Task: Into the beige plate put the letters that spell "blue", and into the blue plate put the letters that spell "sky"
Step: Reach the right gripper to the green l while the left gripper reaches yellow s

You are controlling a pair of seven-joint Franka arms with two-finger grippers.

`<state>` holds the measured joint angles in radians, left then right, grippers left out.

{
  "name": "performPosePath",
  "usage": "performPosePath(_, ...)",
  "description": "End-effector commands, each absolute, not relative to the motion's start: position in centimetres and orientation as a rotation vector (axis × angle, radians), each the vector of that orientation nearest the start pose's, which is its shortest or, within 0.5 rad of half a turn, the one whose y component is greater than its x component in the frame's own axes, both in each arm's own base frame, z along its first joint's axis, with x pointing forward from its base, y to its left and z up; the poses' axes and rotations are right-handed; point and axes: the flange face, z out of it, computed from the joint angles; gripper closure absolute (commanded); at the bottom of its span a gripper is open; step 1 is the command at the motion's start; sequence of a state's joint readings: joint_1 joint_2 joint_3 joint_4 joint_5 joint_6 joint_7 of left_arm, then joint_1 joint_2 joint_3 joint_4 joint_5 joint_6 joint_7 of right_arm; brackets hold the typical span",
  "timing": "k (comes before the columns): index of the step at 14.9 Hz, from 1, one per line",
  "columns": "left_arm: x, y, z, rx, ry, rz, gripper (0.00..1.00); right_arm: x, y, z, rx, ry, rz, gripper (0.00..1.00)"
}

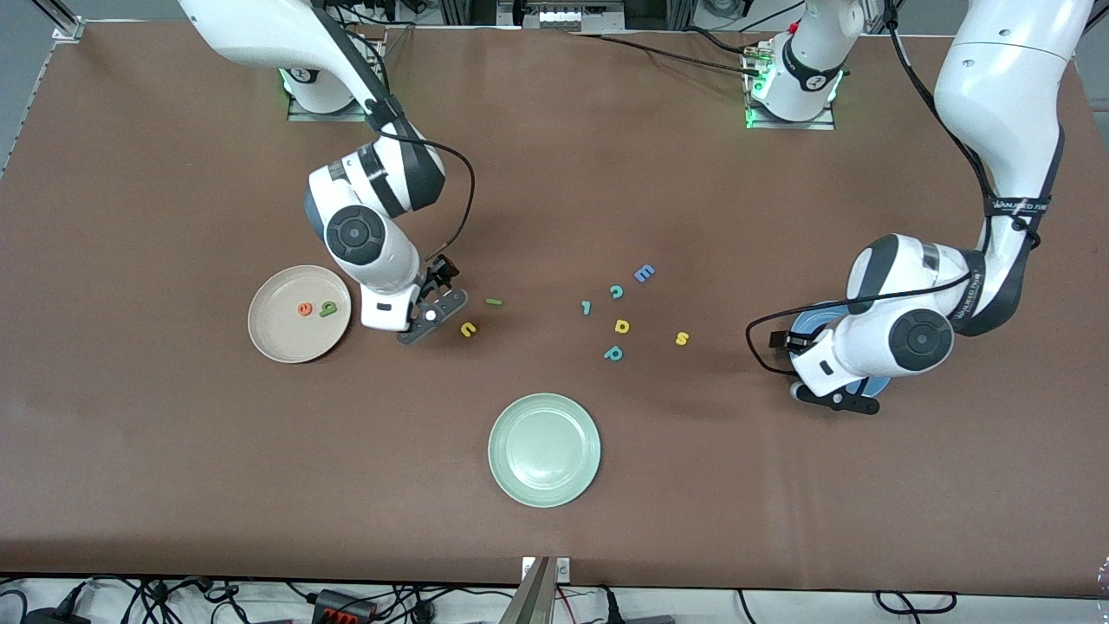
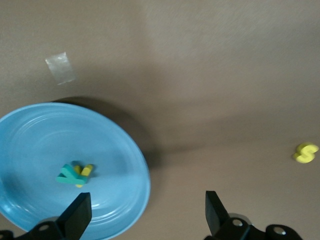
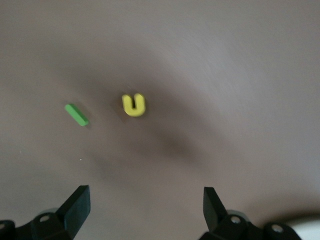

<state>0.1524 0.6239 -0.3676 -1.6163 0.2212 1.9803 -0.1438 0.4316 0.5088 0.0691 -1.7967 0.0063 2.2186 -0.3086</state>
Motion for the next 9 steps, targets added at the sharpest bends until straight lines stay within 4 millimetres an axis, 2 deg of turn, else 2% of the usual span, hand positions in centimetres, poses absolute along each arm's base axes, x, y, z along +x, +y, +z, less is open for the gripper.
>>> performPosePath(1,66.5,-13.0,27.9,-3.096,0.121,0.286,0.00,57.4,34.3,24.8,-2.754,-1.433,0.107,0.00)
performPosePath(2,66.4,-13.5,27.2,-3.093,0.099,0.296,0.00,57.3,35.4,24.8,-2.742,-1.453,0.086,0.01)
performPosePath(4,66.2,-14.0,27.1,-3.092,0.086,0.300,0.00,55.9,38.3,24.0,-2.705,-1.524,0.065,0.18)
performPosePath(5,66.3,-13.6,27.5,-3.101,0.065,0.296,0.00,55.8,38.7,23.5,-2.686,-1.559,0.051,0.27)
performPosePath(7,66.3,-12.5,27.6,-3.104,0.044,0.307,0.00,55.1,39.6,21.8,-2.622,-1.663,0.056,0.31)
performPosePath(9,65.9,-11.5,28.4,-3.084,0.039,0.348,0.00,54.8,39.7,21.1,-2.608,-1.685,0.070,0.37)
